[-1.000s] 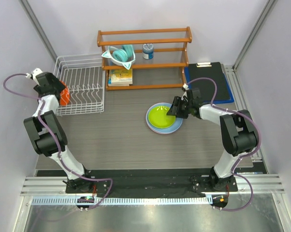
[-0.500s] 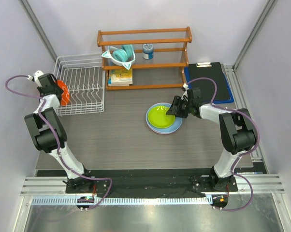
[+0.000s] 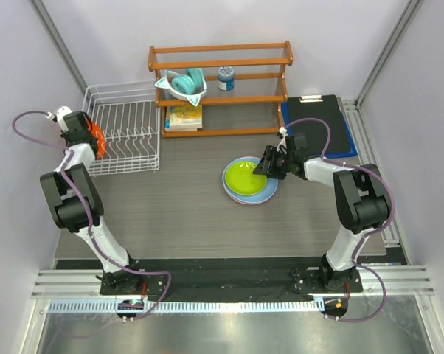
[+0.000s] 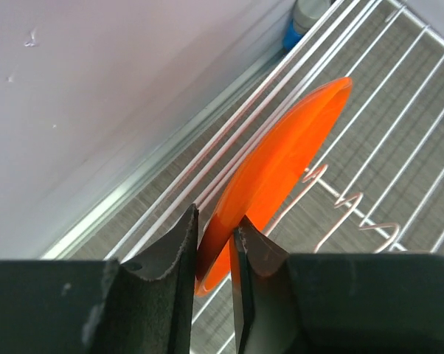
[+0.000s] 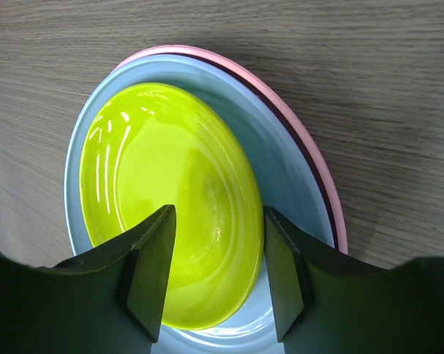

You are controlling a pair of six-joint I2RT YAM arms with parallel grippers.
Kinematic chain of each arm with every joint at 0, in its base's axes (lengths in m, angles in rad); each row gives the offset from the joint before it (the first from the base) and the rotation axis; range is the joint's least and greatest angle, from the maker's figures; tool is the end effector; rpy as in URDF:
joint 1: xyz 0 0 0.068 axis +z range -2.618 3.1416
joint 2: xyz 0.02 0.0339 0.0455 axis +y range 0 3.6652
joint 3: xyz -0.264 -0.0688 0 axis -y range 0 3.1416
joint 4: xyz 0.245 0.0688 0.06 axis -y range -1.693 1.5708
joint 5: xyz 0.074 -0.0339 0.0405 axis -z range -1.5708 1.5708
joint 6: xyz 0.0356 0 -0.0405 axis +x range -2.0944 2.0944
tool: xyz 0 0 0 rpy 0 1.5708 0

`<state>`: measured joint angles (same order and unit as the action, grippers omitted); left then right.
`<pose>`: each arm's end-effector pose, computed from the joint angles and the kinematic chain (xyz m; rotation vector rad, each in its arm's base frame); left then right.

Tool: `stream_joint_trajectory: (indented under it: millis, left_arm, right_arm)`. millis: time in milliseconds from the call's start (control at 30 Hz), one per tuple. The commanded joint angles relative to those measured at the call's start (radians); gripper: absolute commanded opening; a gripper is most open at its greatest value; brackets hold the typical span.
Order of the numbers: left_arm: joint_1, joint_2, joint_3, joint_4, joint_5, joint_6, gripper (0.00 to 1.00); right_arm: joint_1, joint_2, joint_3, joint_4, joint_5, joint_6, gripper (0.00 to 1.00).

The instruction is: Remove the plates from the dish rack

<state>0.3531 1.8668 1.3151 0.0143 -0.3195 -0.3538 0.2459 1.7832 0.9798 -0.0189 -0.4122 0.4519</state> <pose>0.3993 0.1591 0.2335 -0.9017 1.8919 0.3359 0.3471 0.1018 0.1588 0.0519 2.4615 0.8116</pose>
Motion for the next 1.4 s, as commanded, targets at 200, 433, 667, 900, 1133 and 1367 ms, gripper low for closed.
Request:
stream_joint_trajectory:
  millis: [200, 433, 667, 900, 1133, 1367]
  left_arm:
    - [-0.131, -0.069, -0.027, 0.087, -0.3, 0.193, 0.0]
    - [-0.193, -0.124, -0.099, 0.162, -0.452, 0.279, 0.0]
    - [-0.22, -0.218, -0.152, 0.207, -0.518, 0.32, 0.0]
    - [-0.243, -0.333, -0.143, 0.095, -0.507, 0.279, 0.0]
    - [-0.264, -0.546, -0.175, -0.065, -0.385, 0.181, 0.0]
    - [-0.27, -0.776, -0.26, -0.224, -0.066, -0.054, 0.0]
  right_arm:
    - [-0.003, 0.018, 0.02, -0.003, -0.007, 0.01, 0.56]
    - [-0.004, 0.022, 0.022, -0.001, -0.019, 0.011, 0.56]
    - [-0.005, 0.009, 0.014, -0.001, -0.022, 0.01, 0.56]
    - [-0.005, -0.053, -0.006, -0.003, -0.019, 0.01, 0.56]
    - [-0.003, -0.203, -0.024, -0.085, 0.073, -0.025, 0.58]
    - [0.006, -0.376, -0.044, -0.134, 0.087, -0.004, 0.58]
